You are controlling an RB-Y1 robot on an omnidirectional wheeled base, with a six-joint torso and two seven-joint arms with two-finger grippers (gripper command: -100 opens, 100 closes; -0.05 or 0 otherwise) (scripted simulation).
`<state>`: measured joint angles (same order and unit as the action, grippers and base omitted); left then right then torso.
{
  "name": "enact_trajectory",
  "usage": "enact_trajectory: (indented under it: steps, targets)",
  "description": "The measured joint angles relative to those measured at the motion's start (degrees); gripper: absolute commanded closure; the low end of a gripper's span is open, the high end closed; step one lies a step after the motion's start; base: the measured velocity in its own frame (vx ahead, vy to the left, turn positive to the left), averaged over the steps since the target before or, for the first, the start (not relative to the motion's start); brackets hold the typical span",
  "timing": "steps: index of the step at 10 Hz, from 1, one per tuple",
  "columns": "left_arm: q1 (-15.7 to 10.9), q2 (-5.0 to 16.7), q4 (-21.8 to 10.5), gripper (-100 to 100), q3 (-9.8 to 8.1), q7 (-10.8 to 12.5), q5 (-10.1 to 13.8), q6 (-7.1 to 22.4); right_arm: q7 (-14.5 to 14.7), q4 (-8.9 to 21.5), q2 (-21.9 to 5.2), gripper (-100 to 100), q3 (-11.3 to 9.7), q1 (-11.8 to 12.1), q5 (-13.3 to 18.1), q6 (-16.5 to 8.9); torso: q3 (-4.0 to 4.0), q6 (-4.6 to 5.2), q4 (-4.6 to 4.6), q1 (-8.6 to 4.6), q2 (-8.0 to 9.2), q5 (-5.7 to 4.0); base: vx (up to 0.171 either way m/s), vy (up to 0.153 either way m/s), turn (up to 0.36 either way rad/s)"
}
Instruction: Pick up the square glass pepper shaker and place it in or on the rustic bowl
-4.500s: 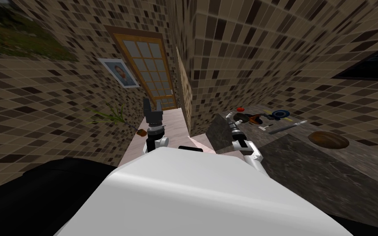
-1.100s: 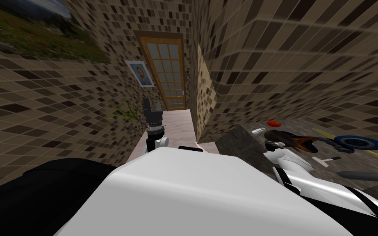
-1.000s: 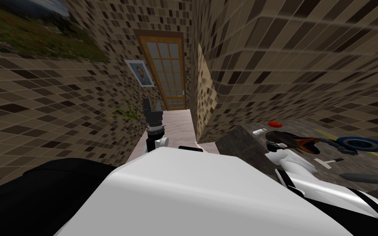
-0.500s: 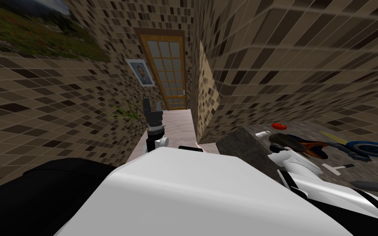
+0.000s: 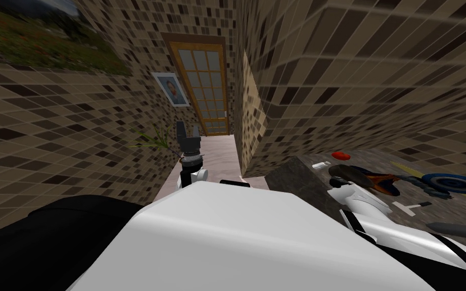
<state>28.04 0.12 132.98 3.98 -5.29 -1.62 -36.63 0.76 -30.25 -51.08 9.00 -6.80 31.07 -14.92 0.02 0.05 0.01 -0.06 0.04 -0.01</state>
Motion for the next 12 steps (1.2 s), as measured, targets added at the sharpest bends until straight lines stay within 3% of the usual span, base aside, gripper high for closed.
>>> enact_trajectory:
  steps: [3, 4, 5, 7, 8, 9, 12]
  targets:
    - [0.0, 0.0, 0.0, 0, 0.00, 0.0, 0.0, 0.0, 0.0, 0.0, 0.0, 100, 0.0, 0.0, 0.0, 0.0, -0.02, -0.03, -0.02, 0.01, -0.02, -0.02, 0.000, 0.000, 0.000]
    - [0.0, 0.0, 0.0, 0, 0.00, 0.0, 0.0, 0.0, 0.0, 0.0, 0.0, 0, 0.0, 0.0, 0.0, 0.0, -0.02, -0.03, -0.01, 0.01, -0.02, -0.02, 0.000, 0.000, 0.000]
    - [0.0, 0.0, 0.0, 0, 0.00, 0.0, 0.0, 0.0, 0.0, 0.0, 0.0, 100, 0.0, 0.0, 0.0, 0.0, -0.02, -0.03, -0.01, 0.01, -0.02, -0.02, -0.015, 0.078, 0.060]
    - [0.0, 0.0, 0.0, 0, 0.01, 0.0, 0.0, 0.0, -0.1, 2.4, -1.0, 100, 0.0, -1.0, 0.0, 1.3, 0.02, -0.07, -0.02, 0.41, 0.08, -0.08, -0.030, 0.087, 0.009]
    - [0.0, 0.0, 0.0, 0, 0.01, 0.0, 0.0, 0.0, 0.0, 2.4, -1.0, 0, 0.0, -1.0, -0.1, 1.4, 0.01, -0.06, -0.02, 0.24, 0.05, -0.06, -0.003, 0.011, -0.001]
    - [0.0, 0.0, 0.0, 0, 0.00, 0.0, 0.0, 0.0, 0.0, 2.4, -1.0, 100, 0.0, -1.0, -0.1, 1.4, -0.02, -0.06, -0.03, 0.09, 0.00, -0.10, -0.033, 0.072, -0.114]
    - [0.0, 0.0, 0.0, 0, 0.01, 0.0, 0.0, 0.0, 0.1, 1.4, 2.0, 100, 2.1, -2.8, 4.1, 0.5, 0.06, 0.01, -0.15, 0.28, 0.29, -0.58, -0.071, 0.089, -0.085]
